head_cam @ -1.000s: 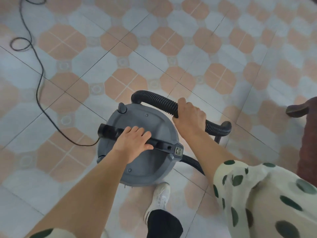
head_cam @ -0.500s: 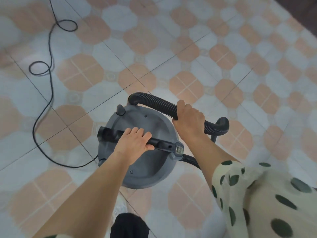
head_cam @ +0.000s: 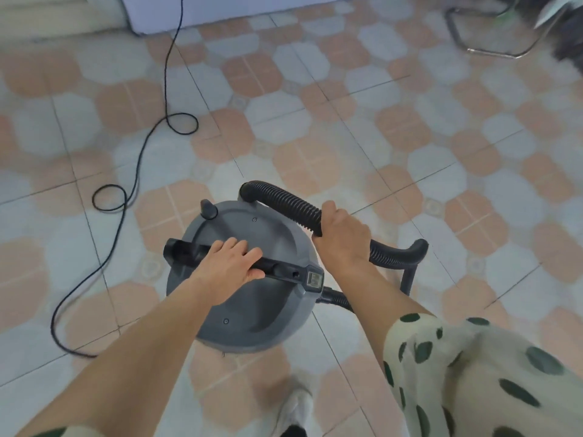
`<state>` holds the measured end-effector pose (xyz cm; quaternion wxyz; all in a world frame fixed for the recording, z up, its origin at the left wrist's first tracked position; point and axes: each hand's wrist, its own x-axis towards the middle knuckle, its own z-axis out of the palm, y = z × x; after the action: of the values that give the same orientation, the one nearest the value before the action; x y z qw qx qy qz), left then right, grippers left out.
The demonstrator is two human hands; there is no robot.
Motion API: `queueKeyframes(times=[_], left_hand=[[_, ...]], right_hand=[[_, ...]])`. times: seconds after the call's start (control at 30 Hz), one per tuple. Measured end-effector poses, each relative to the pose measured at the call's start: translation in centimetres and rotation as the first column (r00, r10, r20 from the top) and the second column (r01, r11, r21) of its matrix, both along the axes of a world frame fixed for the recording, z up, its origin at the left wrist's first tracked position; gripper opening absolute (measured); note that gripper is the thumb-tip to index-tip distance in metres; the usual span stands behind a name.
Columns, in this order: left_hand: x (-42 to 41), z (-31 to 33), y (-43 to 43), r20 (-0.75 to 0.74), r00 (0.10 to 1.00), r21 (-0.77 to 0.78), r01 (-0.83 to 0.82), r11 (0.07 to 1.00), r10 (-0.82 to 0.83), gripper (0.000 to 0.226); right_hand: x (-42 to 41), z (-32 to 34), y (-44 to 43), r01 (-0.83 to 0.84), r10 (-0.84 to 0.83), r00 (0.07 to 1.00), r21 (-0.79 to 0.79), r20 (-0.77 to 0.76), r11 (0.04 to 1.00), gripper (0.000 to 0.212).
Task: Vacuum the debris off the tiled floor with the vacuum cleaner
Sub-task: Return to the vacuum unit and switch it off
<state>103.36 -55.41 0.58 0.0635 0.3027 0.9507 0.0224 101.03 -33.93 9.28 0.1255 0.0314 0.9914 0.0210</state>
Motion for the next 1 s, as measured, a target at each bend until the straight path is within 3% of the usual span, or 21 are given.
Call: queueKeyframes(times=[0.13,0.33,0.57,1.0], left_hand=[[-10.9,0.7,0.3,0.117,0.991,0.016,-0.073,0.997,0.071,0.047],[-25.8,0.2,-0.1,0.032,0.996,-0.001,-0.087,0.996,0.087,0.051],[-45.8,1.4,-1.5,0.203,0.959,-0.064,-0.188,0.98,0.197,0.058],[-79.3,1.6,-5.3,0.174,0.946,-0.075,-0.265,0.961,0.275,0.058]], right_hand=[[-11.8,0.4,-0.2,-0.071,0.07,0.997,-0.015,-0.013,0.997,0.037],[-27.3,0.4,-1.1,-0.108,0.108,0.994,0.01,-0.019,0.994,0.036],[-47.5,0.6,-2.7,-0.136,0.135,0.99,-0.024,-0.044,0.99,0.033],[-84.2,1.6,-7.1,-0.264,0.263,0.964,-0.065,-0.026,0.962,0.029]])
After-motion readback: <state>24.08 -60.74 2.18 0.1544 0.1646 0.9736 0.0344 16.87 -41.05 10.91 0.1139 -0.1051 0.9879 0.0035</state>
